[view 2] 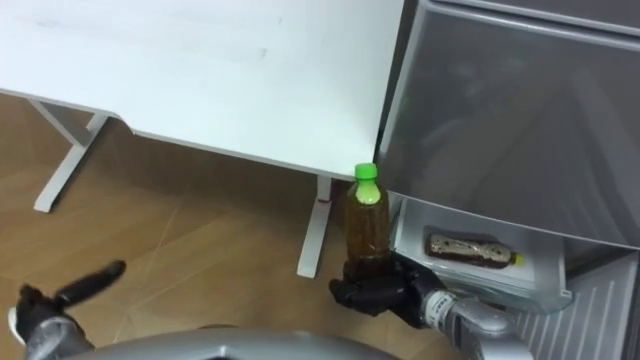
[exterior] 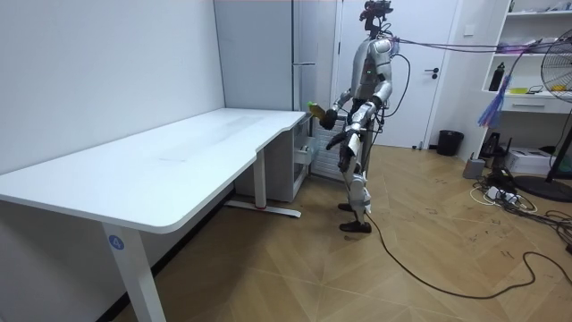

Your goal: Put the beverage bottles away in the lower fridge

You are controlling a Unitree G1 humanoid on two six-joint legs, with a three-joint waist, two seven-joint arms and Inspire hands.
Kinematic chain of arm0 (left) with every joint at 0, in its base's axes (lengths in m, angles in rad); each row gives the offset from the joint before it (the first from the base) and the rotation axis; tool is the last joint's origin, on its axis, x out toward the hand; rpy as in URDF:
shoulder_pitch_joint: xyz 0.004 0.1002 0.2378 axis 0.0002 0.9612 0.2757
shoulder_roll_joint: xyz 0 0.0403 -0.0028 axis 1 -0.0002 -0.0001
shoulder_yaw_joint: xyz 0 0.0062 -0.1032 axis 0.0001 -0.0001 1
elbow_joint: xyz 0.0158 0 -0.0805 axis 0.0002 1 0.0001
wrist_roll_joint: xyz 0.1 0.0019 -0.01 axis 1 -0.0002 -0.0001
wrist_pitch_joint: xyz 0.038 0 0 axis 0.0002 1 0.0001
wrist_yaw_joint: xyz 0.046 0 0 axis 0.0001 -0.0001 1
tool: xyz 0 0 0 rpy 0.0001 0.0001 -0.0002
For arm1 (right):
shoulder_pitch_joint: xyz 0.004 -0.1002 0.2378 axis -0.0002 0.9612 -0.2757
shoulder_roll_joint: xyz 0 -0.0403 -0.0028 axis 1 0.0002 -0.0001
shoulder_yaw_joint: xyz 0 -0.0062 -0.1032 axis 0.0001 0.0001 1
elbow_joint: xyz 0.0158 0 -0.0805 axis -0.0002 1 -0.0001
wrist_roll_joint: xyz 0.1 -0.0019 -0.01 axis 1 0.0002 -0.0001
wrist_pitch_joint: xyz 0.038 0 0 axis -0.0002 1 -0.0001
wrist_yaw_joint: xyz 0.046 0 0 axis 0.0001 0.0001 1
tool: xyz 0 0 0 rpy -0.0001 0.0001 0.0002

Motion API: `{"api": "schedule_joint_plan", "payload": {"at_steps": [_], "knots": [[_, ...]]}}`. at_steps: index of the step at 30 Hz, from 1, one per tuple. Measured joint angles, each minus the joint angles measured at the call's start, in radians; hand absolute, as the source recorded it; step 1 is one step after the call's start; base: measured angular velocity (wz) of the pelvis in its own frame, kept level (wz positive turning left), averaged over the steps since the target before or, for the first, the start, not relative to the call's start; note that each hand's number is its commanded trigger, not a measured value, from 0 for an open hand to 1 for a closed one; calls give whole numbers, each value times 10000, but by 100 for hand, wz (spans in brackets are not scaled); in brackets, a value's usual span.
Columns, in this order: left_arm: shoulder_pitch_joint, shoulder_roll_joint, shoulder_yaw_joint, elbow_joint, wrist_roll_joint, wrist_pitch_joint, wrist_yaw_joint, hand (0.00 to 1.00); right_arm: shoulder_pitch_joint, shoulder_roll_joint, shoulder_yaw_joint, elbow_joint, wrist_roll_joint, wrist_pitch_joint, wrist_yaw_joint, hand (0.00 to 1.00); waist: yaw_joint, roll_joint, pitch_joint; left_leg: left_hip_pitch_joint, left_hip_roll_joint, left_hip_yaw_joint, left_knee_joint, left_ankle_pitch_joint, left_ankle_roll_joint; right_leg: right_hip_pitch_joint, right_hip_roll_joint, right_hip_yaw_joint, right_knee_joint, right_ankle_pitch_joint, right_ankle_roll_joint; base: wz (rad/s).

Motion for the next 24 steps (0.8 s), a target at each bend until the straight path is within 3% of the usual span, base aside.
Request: {"api": "schedule_joint_plan", "payload": {"at_steps": [9, 14, 19, 24], "knots": [[234, 92, -614, 2515, -19, 438, -967, 0, -210, -67, 486, 1011, 221, 204, -417, 100, -26, -95, -11, -206, -6, -37, 15, 1, 1, -200, -5, -26, 3, -1, 1, 0], [118, 118, -939, 3736, 227, 616, -1970, 0, -406, -100, 542, 1255, 476, 199, -436, 100, -330, -188, 8, -270, -13, -65, 55, -7, 7, -189, -16, -34, -15, -7, 11, 3], [94, 149, -1661, 3745, 1170, 810, -2368, 0, -420, -136, 575, 1269, 994, 199, -635, 100, -515, -113, 20, -294, -11, -62, 53, -17, 16, -199, -16, -62, -12, -7, 12, 0], [-179, 161, -1959, 3666, 1877, 852, -2615, 0, -486, -68, 575, 1734, 1495, 173, -868, 100, -789, -148, 45, -303, -9, -97, 52, -16, 13, -210, -5, -59, -12, -7, 11, 1]]}}
